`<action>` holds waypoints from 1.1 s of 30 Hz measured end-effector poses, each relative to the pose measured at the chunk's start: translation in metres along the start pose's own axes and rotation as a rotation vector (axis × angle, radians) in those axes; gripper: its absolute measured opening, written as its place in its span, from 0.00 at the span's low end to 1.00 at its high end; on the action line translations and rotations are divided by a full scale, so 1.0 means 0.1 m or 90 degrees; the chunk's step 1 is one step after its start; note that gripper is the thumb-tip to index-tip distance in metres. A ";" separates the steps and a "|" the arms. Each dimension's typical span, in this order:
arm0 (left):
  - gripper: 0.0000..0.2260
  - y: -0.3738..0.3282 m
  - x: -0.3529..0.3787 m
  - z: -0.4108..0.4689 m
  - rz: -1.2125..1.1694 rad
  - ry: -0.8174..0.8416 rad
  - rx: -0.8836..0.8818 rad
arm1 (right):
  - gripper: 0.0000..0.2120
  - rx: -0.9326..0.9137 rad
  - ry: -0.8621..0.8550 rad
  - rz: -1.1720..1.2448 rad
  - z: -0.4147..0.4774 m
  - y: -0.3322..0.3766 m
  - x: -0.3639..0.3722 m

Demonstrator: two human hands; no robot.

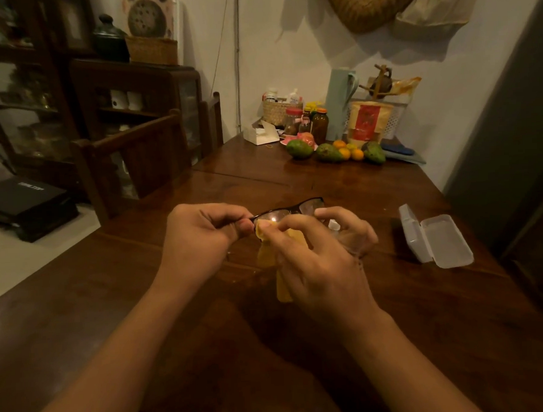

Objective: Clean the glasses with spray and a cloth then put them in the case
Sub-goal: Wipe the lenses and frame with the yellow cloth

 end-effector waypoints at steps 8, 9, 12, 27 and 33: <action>0.16 -0.06 0.04 -0.02 0.034 0.007 0.010 | 0.20 0.037 -0.067 -0.029 0.03 -0.14 -0.12; 0.15 -0.07 0.06 -0.02 0.034 0.010 0.014 | 0.19 0.040 -0.066 -0.031 0.04 -0.12 -0.10; 0.15 -0.07 0.08 -0.03 0.017 0.012 0.001 | 0.18 0.006 -0.023 0.020 0.02 -0.04 -0.02; 0.11 0.03 0.03 0.00 -0.017 -0.005 -0.010 | 0.14 -0.111 -0.144 -0.060 -0.03 -0.03 -0.21; 0.09 0.01 0.03 -0.01 -0.015 -0.007 -0.007 | 0.14 -0.094 -0.178 -0.067 -0.06 -0.17 -0.30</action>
Point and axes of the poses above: each hand's wrist, its own z-axis towards the middle knuckle, its own x-axis out of the palm, y = z × x, the point moved 8 cm from there along z, towards the middle knuckle, and after that the axes turned 2 degrees about -y, right-handed, at the moved point
